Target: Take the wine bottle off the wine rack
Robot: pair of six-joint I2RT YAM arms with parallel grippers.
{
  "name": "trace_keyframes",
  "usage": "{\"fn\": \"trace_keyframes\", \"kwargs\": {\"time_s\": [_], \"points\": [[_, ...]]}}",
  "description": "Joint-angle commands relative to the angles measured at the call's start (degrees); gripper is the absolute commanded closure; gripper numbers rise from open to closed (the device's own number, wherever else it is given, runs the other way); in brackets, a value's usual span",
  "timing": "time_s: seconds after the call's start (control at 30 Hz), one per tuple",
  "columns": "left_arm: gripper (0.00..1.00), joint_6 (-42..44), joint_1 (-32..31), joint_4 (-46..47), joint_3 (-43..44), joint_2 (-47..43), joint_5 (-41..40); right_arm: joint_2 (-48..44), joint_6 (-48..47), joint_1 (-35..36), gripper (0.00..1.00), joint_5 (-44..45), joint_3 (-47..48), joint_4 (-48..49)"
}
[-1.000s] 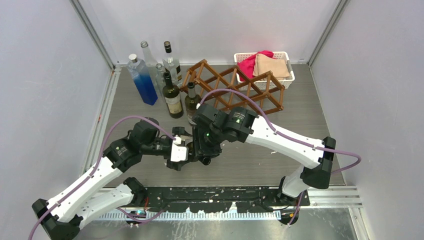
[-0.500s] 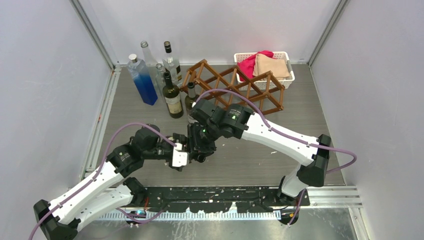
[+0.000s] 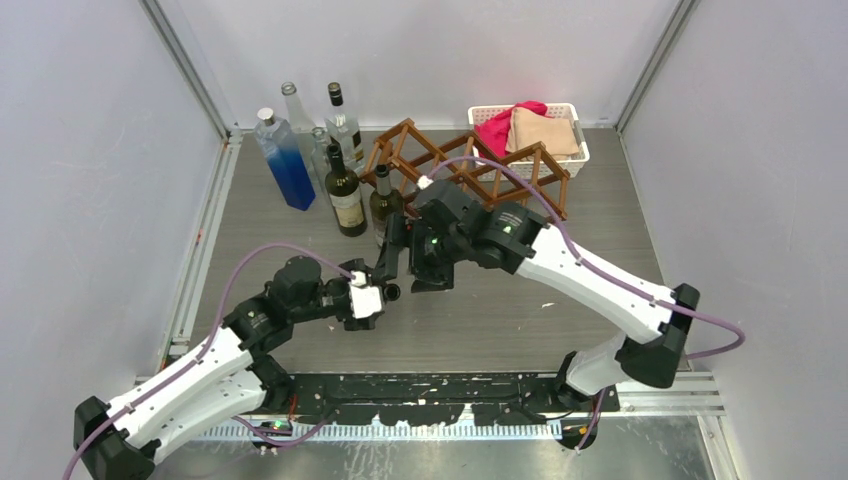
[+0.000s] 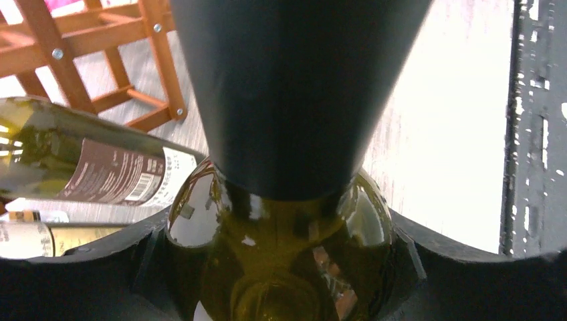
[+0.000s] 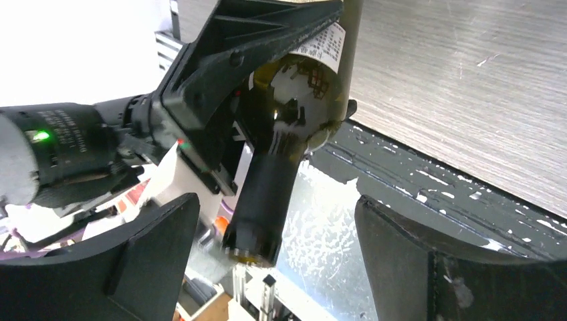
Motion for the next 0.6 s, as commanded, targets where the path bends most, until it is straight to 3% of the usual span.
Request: {"fn": "trace_keyframes", "kwargs": {"time_s": [0.0,0.33,0.47,0.57], "points": [[1.00,-6.0,0.2,14.1,0.9,0.4,-8.3,-7.0,1.1,-0.9,0.08,5.8,0.2,3.6],[1.00,-22.8,5.1,24.1,4.5,8.8,-28.2,-16.0,-0.1,-1.9,0.08,24.6,-1.4,-3.6],[1.00,-34.7,12.7,20.6,9.3,13.2,-26.7,-17.2,-0.2,-1.9,0.09,27.0,-3.6,-3.7],[1.00,-38.7,16.8,20.5,11.2,15.3,-24.7,-17.8,-0.1,-1.9,0.11,27.8,-5.1,-3.4]]}}
